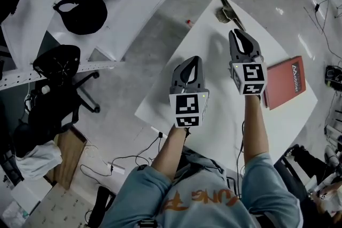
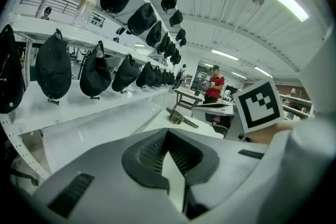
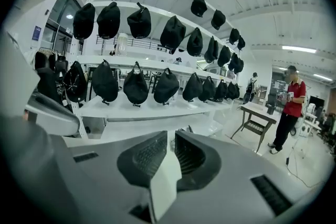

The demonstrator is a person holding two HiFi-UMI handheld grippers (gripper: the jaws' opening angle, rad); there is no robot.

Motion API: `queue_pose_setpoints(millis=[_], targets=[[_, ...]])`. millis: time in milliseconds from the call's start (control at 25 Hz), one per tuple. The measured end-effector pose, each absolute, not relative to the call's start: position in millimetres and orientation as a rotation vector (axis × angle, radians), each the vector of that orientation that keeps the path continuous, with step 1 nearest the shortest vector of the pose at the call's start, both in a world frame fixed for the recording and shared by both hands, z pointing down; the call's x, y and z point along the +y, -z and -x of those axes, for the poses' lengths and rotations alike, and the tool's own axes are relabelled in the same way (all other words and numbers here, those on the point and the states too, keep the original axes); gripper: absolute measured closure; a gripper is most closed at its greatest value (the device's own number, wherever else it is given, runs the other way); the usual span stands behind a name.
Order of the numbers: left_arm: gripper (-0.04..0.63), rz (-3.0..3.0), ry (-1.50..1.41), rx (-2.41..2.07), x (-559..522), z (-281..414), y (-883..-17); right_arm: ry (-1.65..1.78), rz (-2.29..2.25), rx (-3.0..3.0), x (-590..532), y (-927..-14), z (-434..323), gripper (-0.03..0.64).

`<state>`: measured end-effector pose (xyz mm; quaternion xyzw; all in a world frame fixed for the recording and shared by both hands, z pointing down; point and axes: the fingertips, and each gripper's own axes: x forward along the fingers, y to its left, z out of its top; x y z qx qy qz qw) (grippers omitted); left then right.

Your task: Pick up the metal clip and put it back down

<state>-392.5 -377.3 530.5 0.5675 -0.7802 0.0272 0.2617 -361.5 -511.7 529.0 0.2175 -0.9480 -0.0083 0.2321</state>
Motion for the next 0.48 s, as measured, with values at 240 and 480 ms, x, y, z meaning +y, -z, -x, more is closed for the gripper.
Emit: queue_pose_setpoints(millis=[240, 480], targets=[[0.586, -1.541, -0.063, -2.075, -381, 393, -536, 0.036, -0.581, -2.579, -536, -551, 380, 0.512], [0.586, -1.518, -0.065, -2.047, -383, 389, -550, 0.148, -0.582, -2.517, -551, -562, 397, 0.503]])
